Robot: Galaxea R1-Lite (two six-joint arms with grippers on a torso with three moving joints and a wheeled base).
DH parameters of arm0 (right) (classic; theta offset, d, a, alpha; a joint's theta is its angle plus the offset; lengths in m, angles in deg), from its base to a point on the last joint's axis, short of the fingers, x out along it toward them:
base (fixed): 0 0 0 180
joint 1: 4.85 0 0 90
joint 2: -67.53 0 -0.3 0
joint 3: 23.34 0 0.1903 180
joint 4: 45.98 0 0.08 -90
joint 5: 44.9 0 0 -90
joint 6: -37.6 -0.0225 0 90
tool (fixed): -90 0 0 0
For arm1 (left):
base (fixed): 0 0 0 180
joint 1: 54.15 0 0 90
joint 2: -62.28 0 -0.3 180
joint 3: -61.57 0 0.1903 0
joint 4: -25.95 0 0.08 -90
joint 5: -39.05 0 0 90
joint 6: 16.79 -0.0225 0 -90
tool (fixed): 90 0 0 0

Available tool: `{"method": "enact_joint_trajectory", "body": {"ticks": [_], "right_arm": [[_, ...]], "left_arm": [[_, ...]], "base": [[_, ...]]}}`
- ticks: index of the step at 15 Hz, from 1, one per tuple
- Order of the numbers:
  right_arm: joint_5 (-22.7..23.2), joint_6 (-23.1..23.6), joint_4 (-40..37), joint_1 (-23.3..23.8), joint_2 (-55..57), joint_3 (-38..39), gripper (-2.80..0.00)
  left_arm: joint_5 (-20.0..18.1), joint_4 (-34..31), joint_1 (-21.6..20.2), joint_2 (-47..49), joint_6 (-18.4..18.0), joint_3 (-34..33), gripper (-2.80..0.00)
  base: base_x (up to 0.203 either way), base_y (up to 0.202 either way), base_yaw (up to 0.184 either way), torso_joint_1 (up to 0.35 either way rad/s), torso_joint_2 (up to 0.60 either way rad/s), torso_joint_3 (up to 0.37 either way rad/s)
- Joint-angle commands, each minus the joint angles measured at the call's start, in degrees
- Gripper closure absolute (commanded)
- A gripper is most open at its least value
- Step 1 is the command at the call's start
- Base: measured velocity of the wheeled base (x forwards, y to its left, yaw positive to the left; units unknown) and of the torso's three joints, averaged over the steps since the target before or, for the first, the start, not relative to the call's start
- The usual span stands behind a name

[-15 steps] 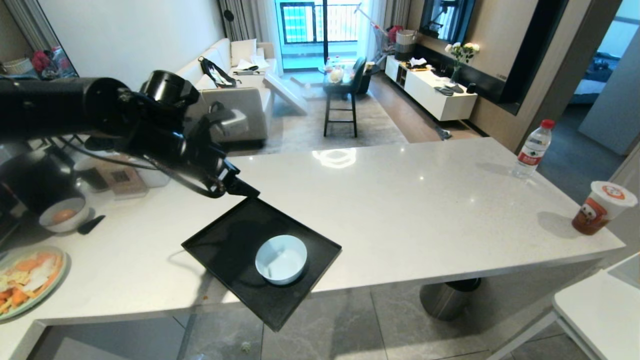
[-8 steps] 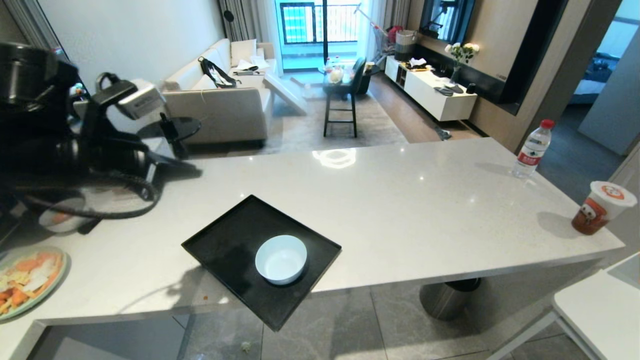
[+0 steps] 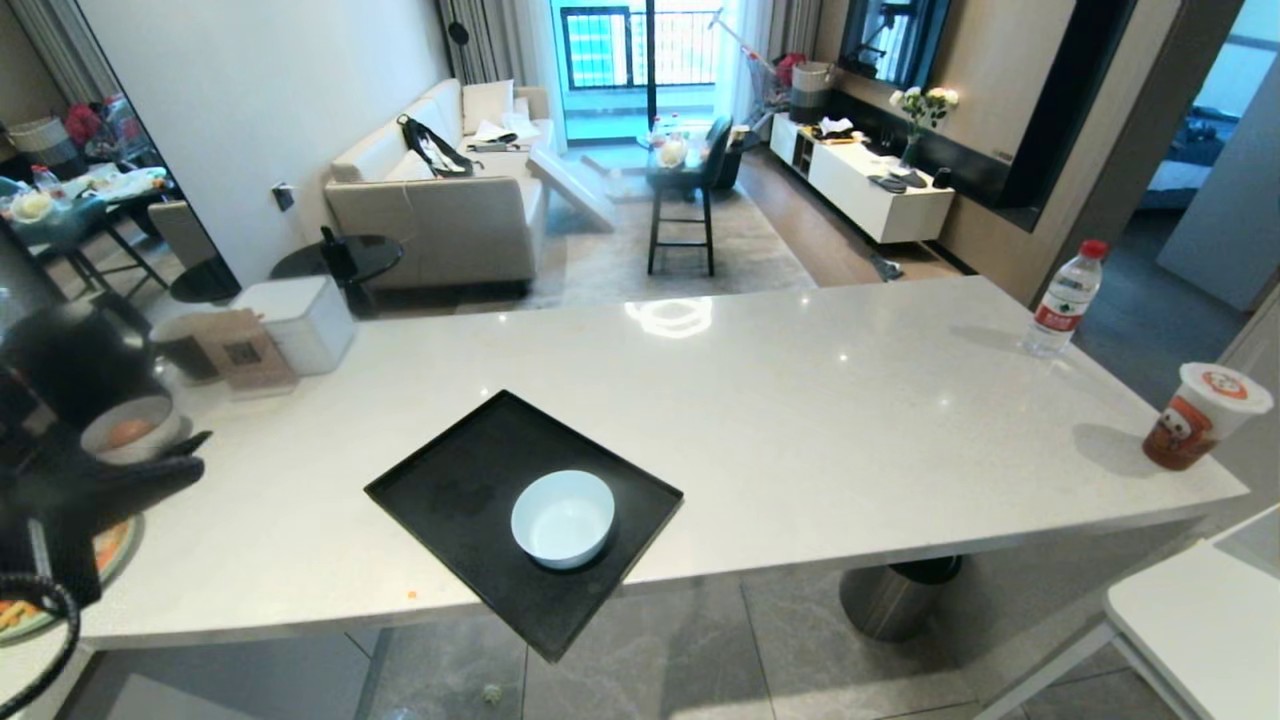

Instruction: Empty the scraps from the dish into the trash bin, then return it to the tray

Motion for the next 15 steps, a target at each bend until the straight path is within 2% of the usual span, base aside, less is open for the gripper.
{"method": "enact_joint_trajectory", "body": {"ticks": [1,5,7,10,12,13,15], "right_arm": [[0.0,0.0,0.0,0.0,0.0,0.0,0.0],[0.0,0.0,0.0,0.0,0.0,0.0,0.0],[0.0,0.0,0.0,0.0,0.0,0.0,0.0],[0.0,0.0,0.0,0.0,0.0,0.0,0.0],[0.0,0.0,0.0,0.0,0.0,0.0,0.0],[0.0,0.0,0.0,0.0,0.0,0.0,0.0],[0.0,-0.1,0.0,0.0,0.0,0.0,0.0]], "left_arm": [[-0.2,1.5,-0.8,-8.3,2.1,-7.2,0.0],[0.3,3.2,-1.9,-15.7,2.5,-18.3,0.0],[2.0,5.5,0.4,-20.5,3.1,-24.8,0.0],[7.6,7.0,5.9,-29.6,3.9,-33.1,0.0],[15.7,7.1,9.9,-36.0,4.3,-35.5,0.0],[18.7,6.4,10.8,-39.6,4.3,-36.1,0.0],[21.0,3.8,10.0,-45.9,4.4,-36.7,0.0]], "base": [[0.0,0.0,0.0,0.0,0.0,0.0],[0.0,0.0,0.0,0.0,0.0,0.0],[0.0,0.0,0.0,0.0,0.0,0.0],[0.0,0.0,0.0,0.0,0.0,0.0],[0.0,0.0,0.0,0.0,0.0,0.0],[0.0,0.0,0.0,0.0,0.0,0.0],[0.0,0.0,0.0,0.0,0.0,0.0]]}}
